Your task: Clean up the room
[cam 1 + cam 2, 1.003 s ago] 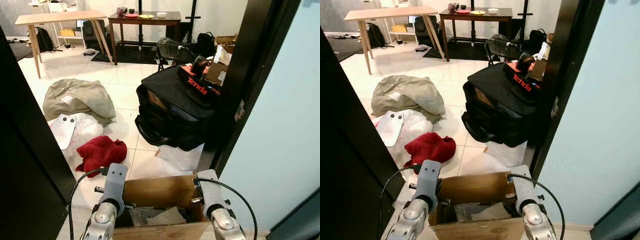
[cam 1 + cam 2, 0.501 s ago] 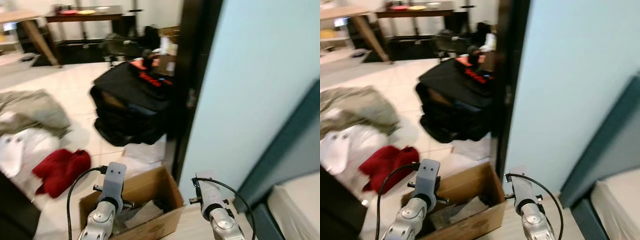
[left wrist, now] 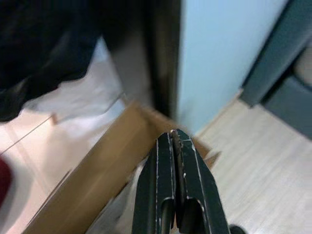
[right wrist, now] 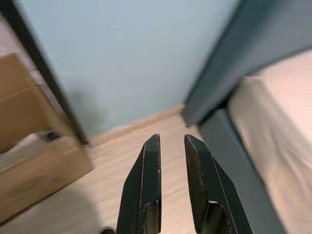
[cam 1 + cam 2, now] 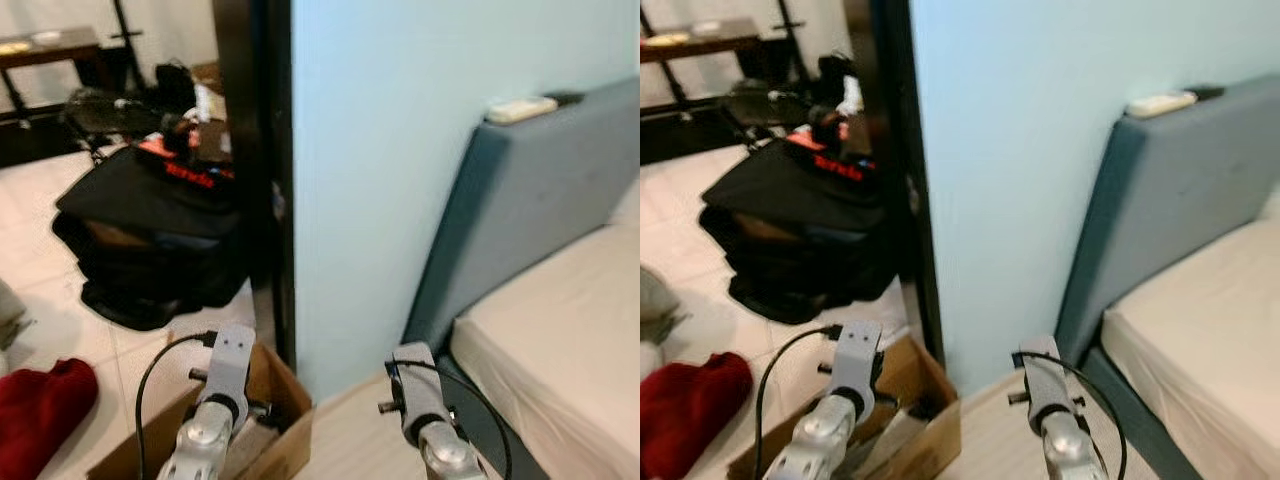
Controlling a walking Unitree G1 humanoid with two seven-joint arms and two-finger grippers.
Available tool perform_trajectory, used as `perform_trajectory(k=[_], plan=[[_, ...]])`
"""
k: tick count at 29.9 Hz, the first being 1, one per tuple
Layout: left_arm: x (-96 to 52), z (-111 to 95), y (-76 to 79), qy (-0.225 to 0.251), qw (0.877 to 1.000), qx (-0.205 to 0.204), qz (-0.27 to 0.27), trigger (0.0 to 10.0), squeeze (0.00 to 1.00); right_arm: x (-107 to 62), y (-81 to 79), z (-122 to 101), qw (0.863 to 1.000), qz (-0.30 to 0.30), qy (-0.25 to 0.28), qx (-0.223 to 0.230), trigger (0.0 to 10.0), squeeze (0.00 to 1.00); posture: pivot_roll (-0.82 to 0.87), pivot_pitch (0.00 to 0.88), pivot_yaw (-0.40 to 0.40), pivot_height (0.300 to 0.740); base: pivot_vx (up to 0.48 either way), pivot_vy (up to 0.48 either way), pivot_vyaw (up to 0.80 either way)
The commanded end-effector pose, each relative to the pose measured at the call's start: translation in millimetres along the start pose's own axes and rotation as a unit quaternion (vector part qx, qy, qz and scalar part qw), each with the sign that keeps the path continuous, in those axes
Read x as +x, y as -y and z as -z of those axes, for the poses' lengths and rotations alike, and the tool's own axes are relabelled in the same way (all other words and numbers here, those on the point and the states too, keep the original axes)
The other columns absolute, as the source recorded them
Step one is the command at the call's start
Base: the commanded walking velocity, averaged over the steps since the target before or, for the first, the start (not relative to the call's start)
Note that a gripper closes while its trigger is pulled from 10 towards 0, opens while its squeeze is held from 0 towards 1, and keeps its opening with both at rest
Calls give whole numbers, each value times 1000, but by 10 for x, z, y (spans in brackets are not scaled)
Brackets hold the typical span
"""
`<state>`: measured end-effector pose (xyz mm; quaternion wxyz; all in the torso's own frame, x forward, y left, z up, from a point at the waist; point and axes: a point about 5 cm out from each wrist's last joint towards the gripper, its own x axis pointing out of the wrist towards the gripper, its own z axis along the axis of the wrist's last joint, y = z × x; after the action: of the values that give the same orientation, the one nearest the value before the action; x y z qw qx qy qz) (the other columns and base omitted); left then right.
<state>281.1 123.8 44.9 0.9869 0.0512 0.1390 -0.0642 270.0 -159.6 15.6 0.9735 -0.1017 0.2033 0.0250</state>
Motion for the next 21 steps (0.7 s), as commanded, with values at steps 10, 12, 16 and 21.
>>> perform_trajectory(k=[10,12,16,21], plan=[[-65,-14,-27,31,999,4,8,10000,0,-42,18,32,1000,6,-3,4,10000,0,-10,79,18,740,0,0,-800],[-83,-17,-26,36,999,-6,13,10000,0,-49,22,34,1000,7,-3,4,10000,0,-9,81,18,740,0,0,-800],[-93,-15,-16,36,999,-5,17,10000,0,-53,20,35,1000,7,-4,4,10000,0,-8,83,19,740,0,0,-800],[-89,-28,8,35,999,0,22,10000,0,-55,22,36,1000,7,-5,3,10000,0,-9,82,20,740,0,0,-800]])
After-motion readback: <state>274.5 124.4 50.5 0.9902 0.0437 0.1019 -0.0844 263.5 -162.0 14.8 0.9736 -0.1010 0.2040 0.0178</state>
